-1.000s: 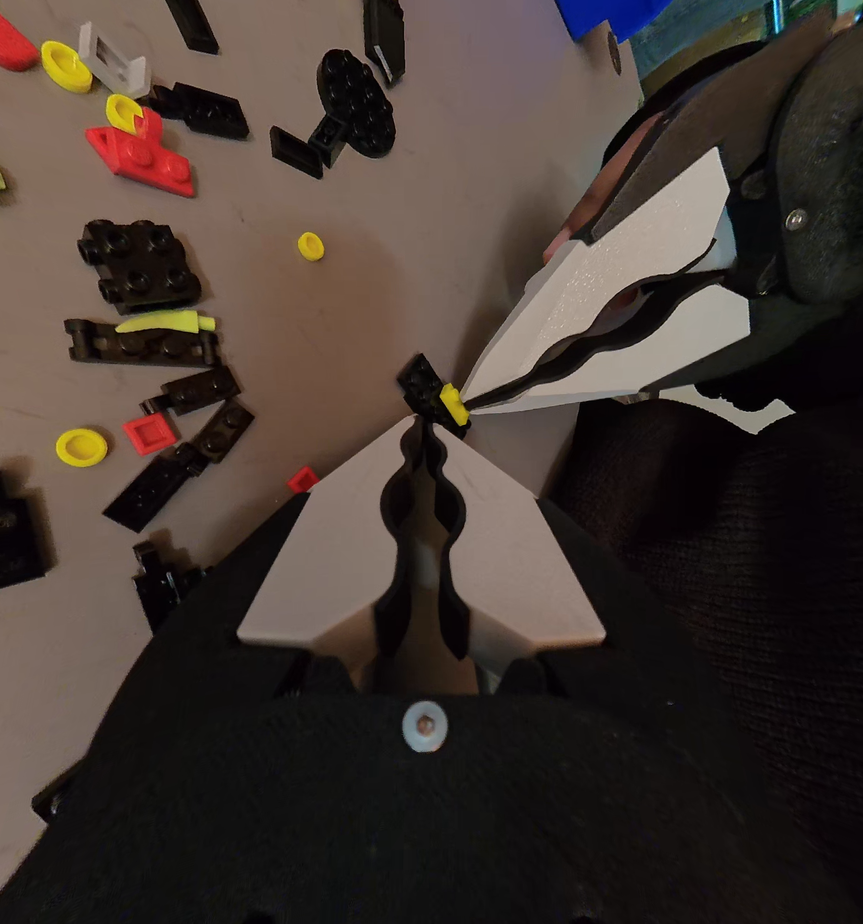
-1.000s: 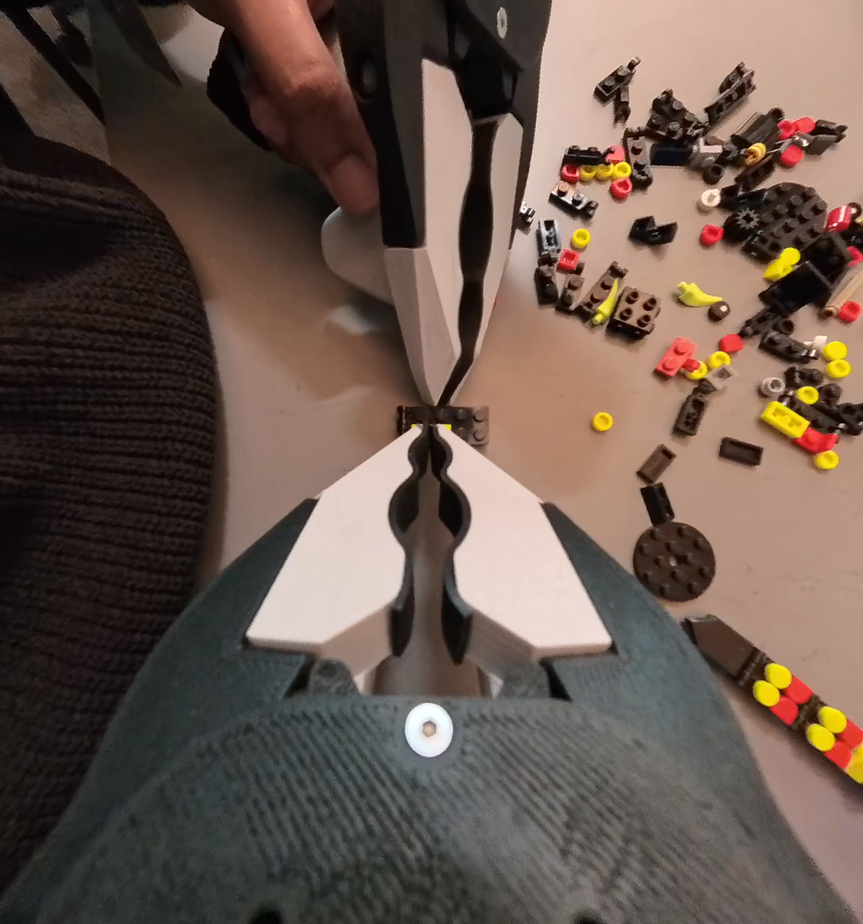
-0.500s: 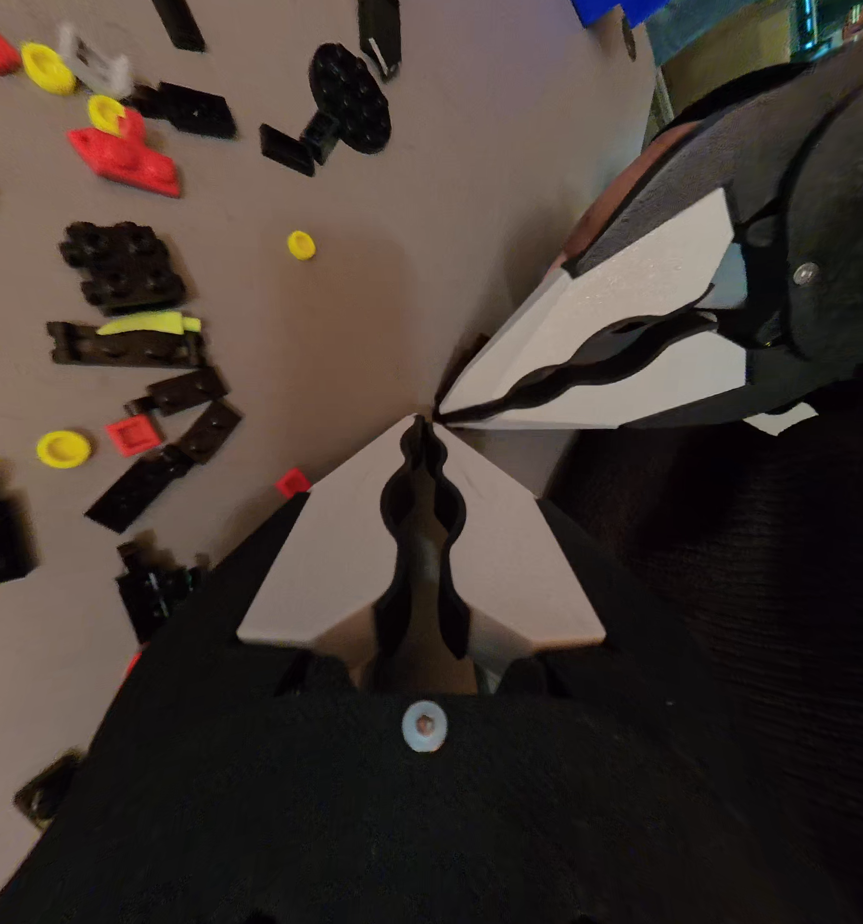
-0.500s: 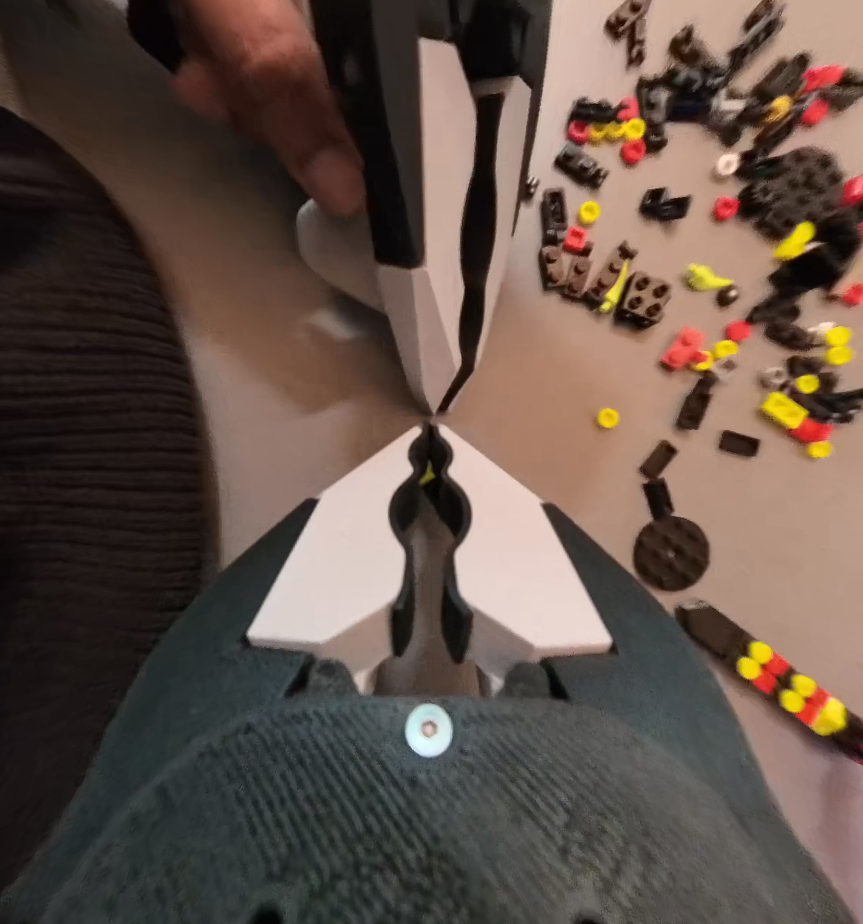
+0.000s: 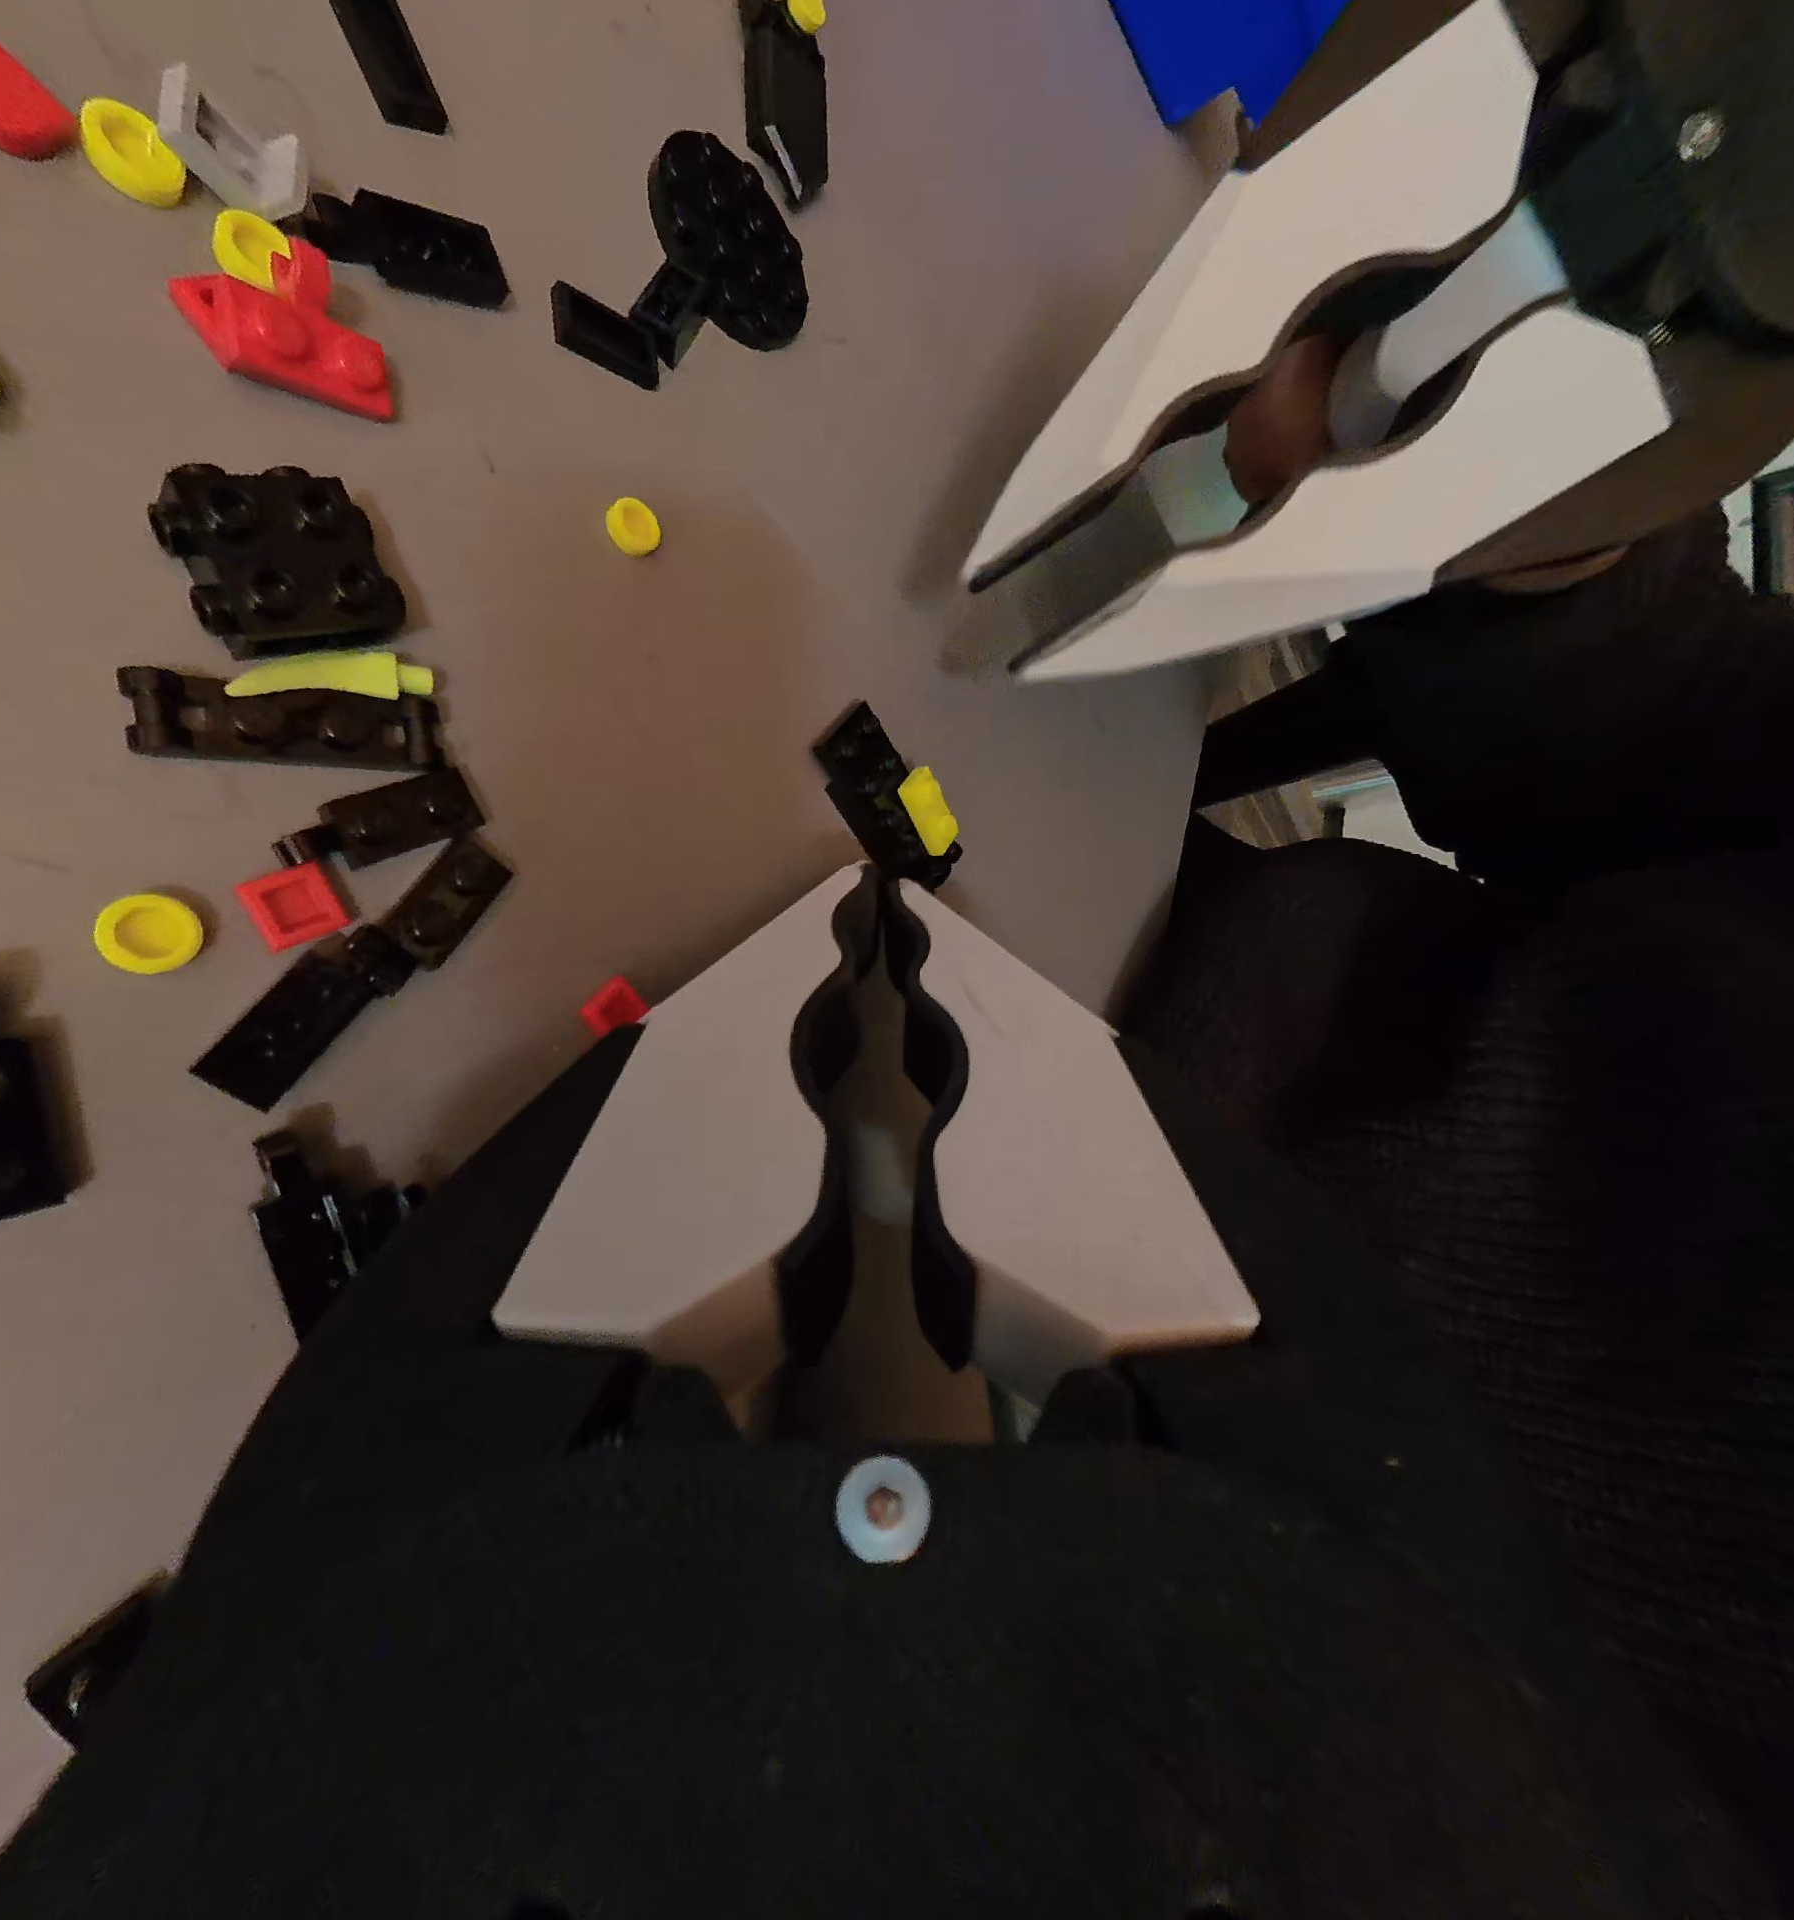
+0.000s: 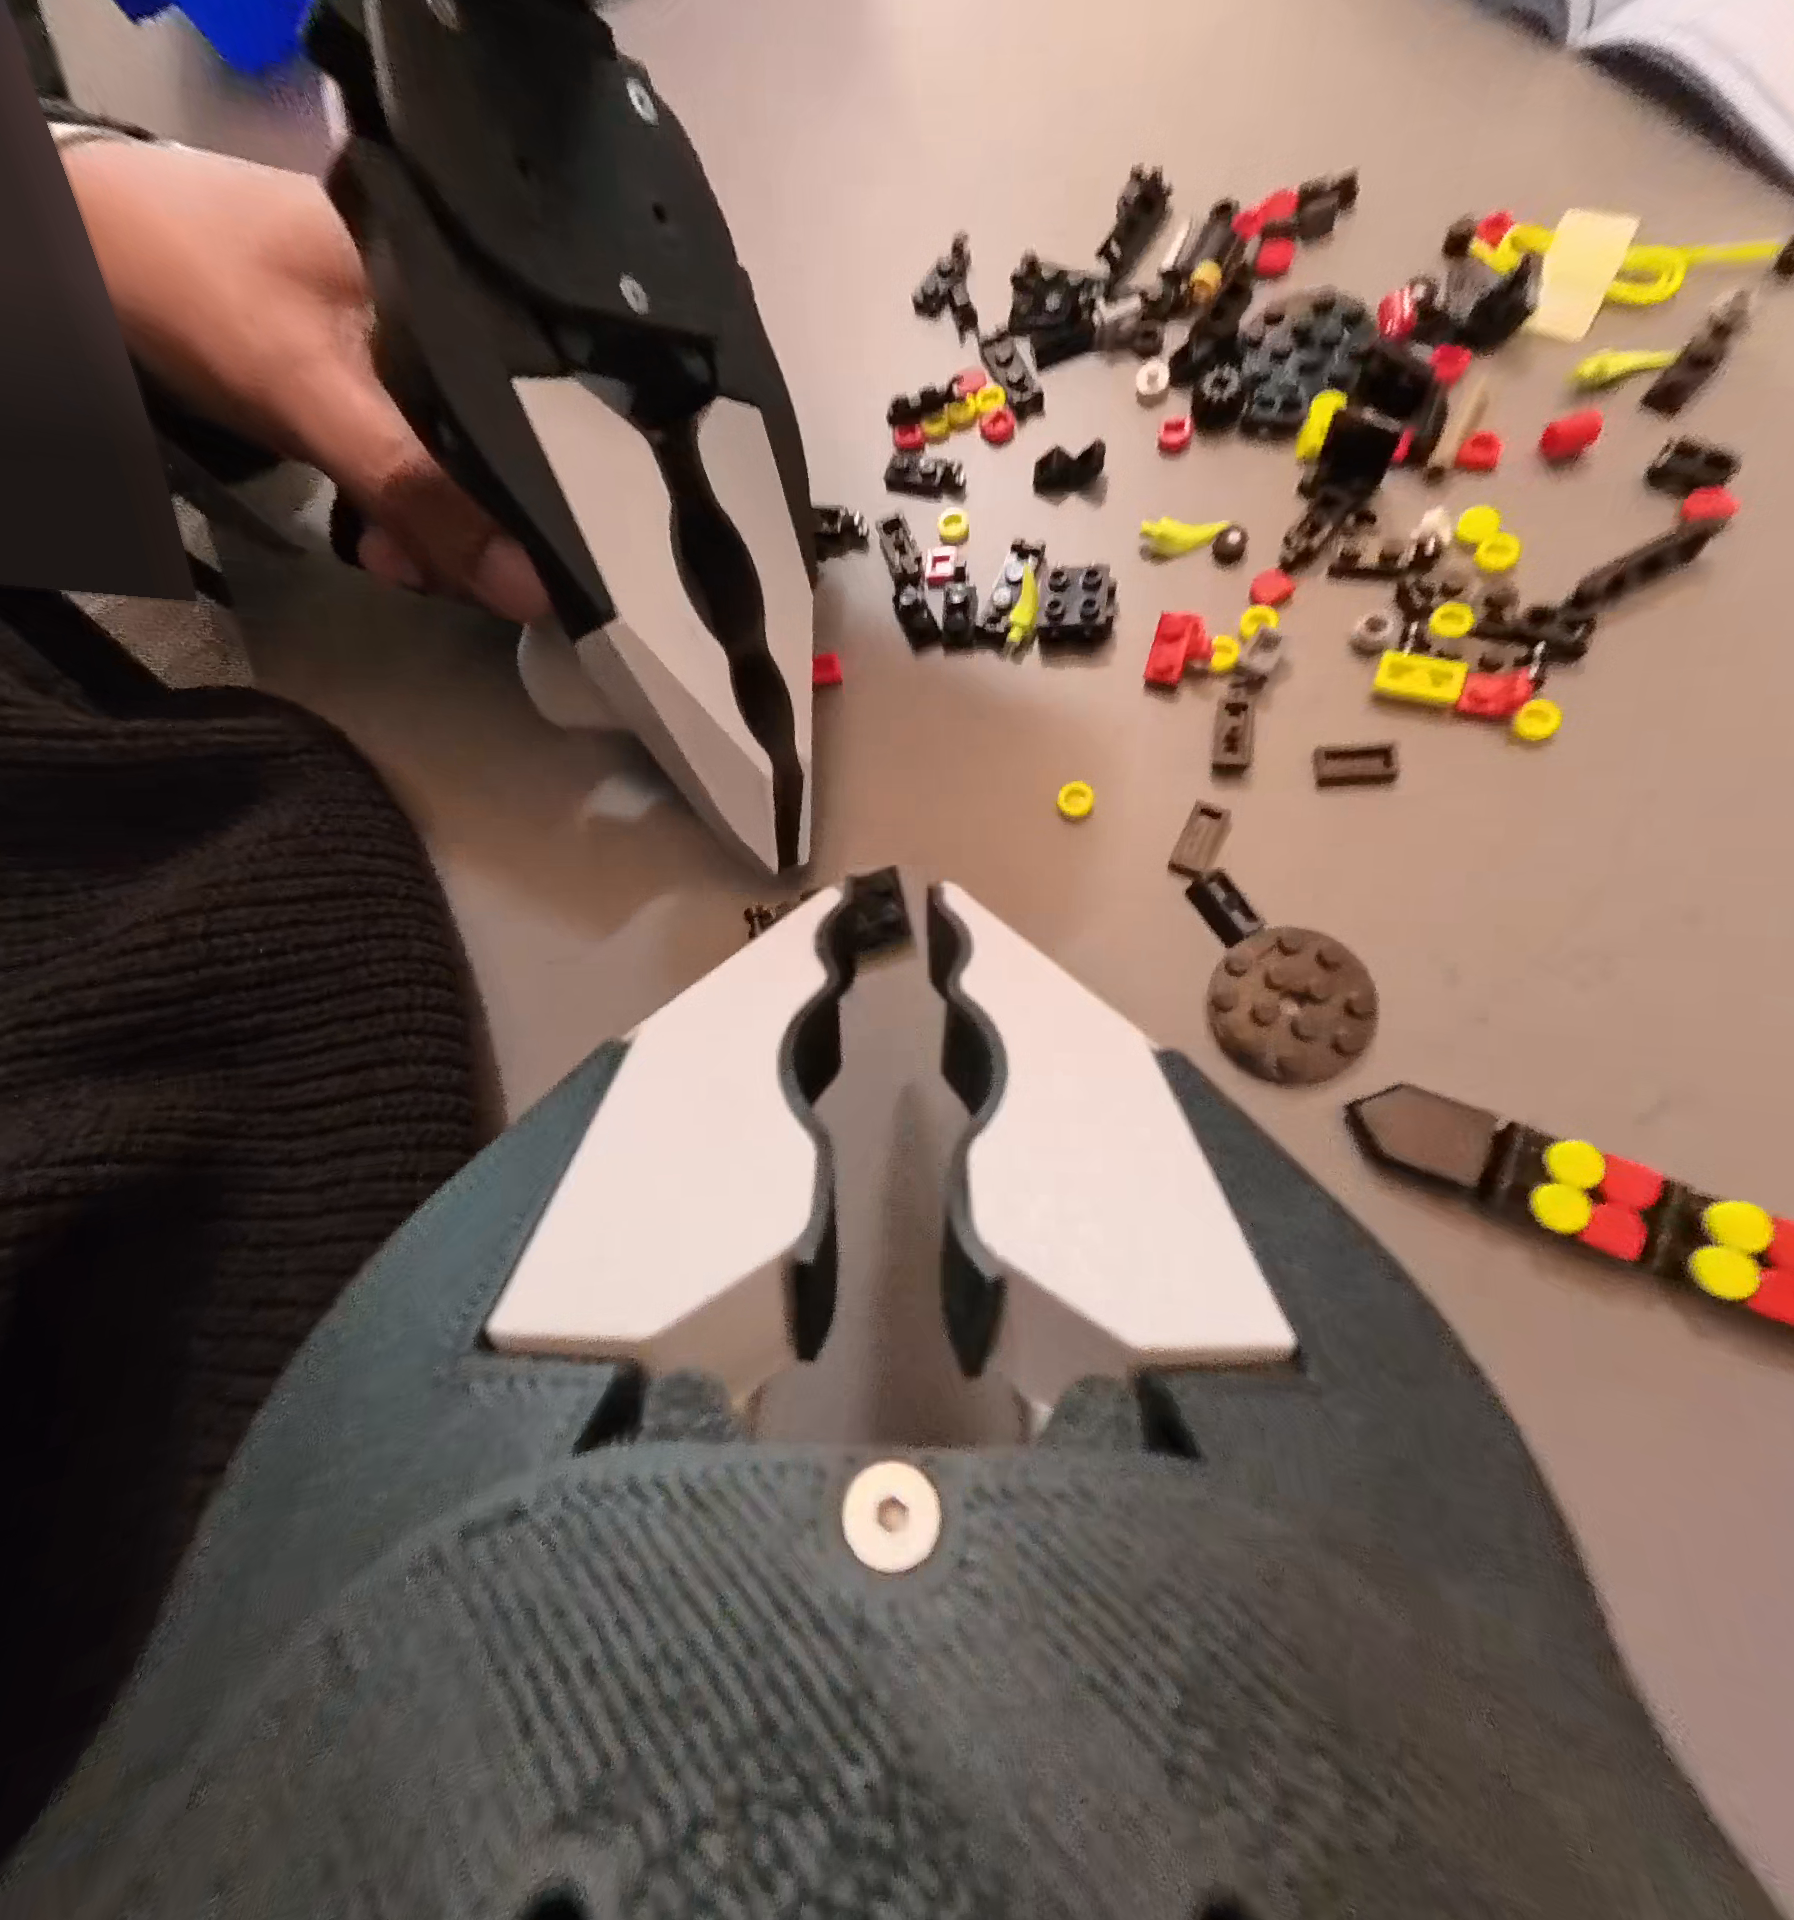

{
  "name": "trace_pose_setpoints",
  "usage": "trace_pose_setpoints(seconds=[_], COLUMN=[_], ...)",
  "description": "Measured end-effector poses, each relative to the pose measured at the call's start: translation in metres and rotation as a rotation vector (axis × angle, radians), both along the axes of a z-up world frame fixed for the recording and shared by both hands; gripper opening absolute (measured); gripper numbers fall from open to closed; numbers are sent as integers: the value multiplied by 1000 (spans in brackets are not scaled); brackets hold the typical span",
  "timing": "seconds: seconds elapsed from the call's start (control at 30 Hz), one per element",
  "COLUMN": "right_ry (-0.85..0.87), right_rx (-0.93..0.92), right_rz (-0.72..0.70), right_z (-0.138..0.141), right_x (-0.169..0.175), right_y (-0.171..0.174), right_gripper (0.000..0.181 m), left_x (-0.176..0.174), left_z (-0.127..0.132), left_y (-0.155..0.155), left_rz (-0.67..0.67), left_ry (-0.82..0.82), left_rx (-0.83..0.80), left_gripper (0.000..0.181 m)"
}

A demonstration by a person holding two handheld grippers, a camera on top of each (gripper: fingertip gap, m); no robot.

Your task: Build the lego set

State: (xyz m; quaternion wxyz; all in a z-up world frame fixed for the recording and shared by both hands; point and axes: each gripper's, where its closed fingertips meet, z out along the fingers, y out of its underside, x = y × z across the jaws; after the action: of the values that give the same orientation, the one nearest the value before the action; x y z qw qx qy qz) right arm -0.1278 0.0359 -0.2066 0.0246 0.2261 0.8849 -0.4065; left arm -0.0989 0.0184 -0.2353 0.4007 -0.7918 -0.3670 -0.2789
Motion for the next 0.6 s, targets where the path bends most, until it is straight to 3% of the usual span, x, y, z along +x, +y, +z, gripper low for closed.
trace_pose_setpoints(seconds=[0.13,0.27,0.4,0.6], right_ry=[-70,-48,-31,-47], right_rx=[27,51,83,23], right_rz=[-20,18,50,4], right_z=[-13,-21,-31,-23], right_x=[11,15,15,6], right_y=[-3,-10,-14,-10], right_gripper=[30,37,30,16], left_x=[-1,0,0,-7], left_z=[0,-1,-2,2], left_y=[0,0,0,-2], left_rz=[6,3,0,37], left_ry=[-7,-7,3,13], left_rx=[4,-2,-10,13], left_gripper=[0,0,0,4])
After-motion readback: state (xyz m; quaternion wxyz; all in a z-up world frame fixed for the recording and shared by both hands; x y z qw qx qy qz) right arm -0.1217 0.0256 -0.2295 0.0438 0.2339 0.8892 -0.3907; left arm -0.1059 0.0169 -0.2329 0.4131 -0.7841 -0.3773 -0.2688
